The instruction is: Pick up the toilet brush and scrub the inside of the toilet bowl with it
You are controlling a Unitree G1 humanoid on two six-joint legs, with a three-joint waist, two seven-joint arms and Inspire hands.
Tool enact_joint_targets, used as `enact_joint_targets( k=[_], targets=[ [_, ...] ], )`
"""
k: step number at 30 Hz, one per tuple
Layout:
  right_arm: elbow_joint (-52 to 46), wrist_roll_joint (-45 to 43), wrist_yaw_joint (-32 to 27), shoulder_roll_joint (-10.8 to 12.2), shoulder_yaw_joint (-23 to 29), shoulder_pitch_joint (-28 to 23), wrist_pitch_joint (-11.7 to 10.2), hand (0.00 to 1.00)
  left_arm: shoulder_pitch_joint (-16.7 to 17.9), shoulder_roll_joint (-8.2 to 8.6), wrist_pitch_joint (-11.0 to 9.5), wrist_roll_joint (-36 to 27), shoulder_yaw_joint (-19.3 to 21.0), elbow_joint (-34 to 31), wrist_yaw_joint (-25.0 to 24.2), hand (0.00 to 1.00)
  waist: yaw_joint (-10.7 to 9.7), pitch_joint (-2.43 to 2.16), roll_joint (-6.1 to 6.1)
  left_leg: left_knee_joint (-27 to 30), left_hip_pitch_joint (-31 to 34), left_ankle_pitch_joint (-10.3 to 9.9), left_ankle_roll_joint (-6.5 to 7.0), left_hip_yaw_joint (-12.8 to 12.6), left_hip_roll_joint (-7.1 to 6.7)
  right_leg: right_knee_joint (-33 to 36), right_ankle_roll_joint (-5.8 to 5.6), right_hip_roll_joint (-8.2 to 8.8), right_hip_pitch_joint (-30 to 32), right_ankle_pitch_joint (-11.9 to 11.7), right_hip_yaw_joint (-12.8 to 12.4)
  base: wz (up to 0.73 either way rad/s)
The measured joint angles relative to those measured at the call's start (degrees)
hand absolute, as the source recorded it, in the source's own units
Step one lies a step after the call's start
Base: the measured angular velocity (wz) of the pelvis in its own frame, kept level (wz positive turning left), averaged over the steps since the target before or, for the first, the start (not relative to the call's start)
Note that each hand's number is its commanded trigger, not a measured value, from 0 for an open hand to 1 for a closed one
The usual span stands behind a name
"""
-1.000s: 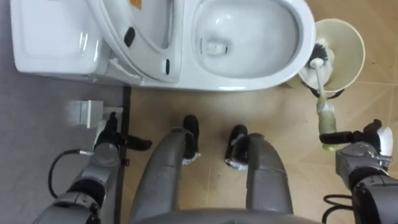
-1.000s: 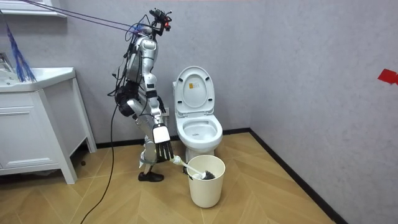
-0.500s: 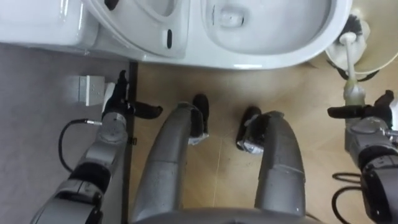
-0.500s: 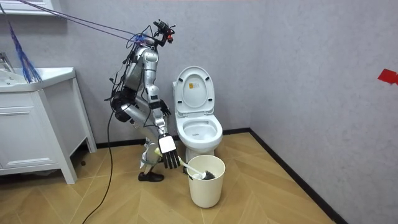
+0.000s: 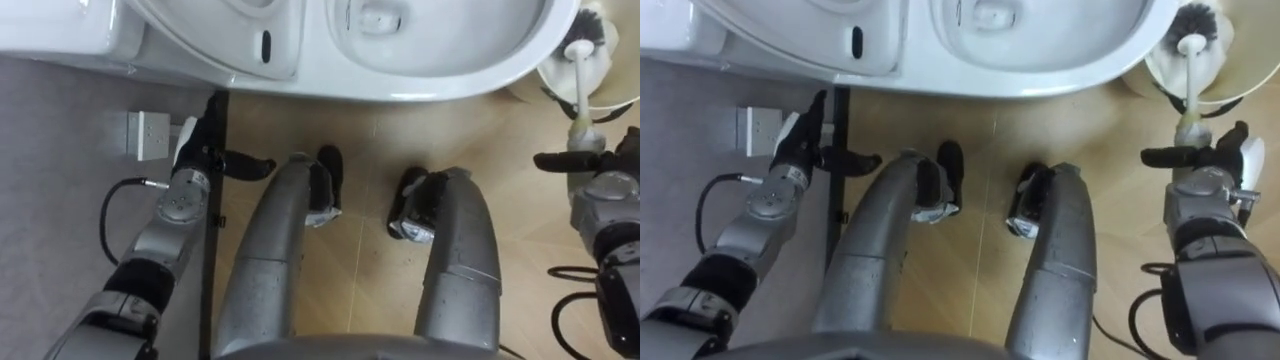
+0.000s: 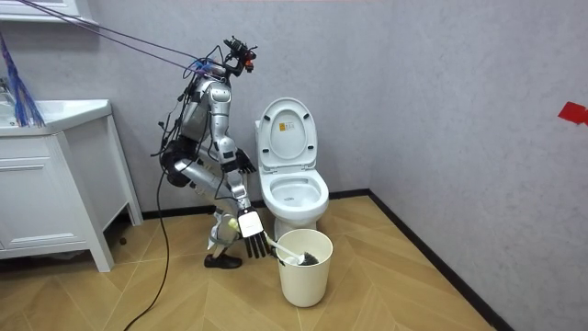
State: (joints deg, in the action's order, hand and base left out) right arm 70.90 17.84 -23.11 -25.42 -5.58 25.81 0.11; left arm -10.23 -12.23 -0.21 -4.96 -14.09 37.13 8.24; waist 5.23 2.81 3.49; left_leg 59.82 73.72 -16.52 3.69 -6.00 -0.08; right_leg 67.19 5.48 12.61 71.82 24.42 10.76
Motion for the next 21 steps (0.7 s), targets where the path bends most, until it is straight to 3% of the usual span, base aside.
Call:
enact_joint_targets(
  k=[8,9,10,11,21],
  targets=[
    [0.45,4.4,2.01,-0.73,-2.43,-1.32,-0.84,0.0,0.28,-1.31,-0.08,-0.05,-0.4,-0.48,-0.08,0.0,0.06,-0.03,0.07,0.93,1.14,-0.2,-0.16,0.07,0.3,0.63,0.25,-0.23,1.02,0.13,0.07,0.0],
    [0.56,4.85,2.03,-0.76,-2.43,-1.46,-0.81,0.11,0.36,-1.34,-0.07,-0.04,-0.4,-0.58,-0.08,0.0,0.09,-0.03,0.08,0.94,1.14,-0.23,-0.19,0.07,0.3,0.63,0.25,-0.24,1.02,0.13,0.05,0.0],
    [0.86,5.34,2.09,-0.78,-2.45,-1.69,-0.81,0.82,0.65,-1.34,-0.06,-0.03,-0.4,-1.05,-0.09,0.0,0.13,-0.04,0.09,0.94,1.14,-0.25,-0.22,0.04,0.29,0.63,0.24,-0.26,1.04,0.13,0.02,0.0],
    [1.08,6.43,2.39,-0.78,-2.84,-2.02,-0.83,1.0,1.07,-1.34,-0.03,-0.02,-0.54,-1.82,-0.09,0.0,0.18,-0.04,0.11,0.93,1.14,-0.32,-0.32,0.03,0.28,0.63,0.22,-0.24,1.05,0.14,0.03,0.0],
    [4.81,10.43,8.2,-0.8,-6.65,-3.68,0.74,1.0,3.94,-1.33,1.63,-0.04,-0.98,-5.77,-0.41,0.0,1.41,-0.1,0.34,1.13,1.27,-0.4,-0.33,-0.26,-0.07,1.11,0.17,0.24,1.15,0.29,0.05,0.01]
  ],
)
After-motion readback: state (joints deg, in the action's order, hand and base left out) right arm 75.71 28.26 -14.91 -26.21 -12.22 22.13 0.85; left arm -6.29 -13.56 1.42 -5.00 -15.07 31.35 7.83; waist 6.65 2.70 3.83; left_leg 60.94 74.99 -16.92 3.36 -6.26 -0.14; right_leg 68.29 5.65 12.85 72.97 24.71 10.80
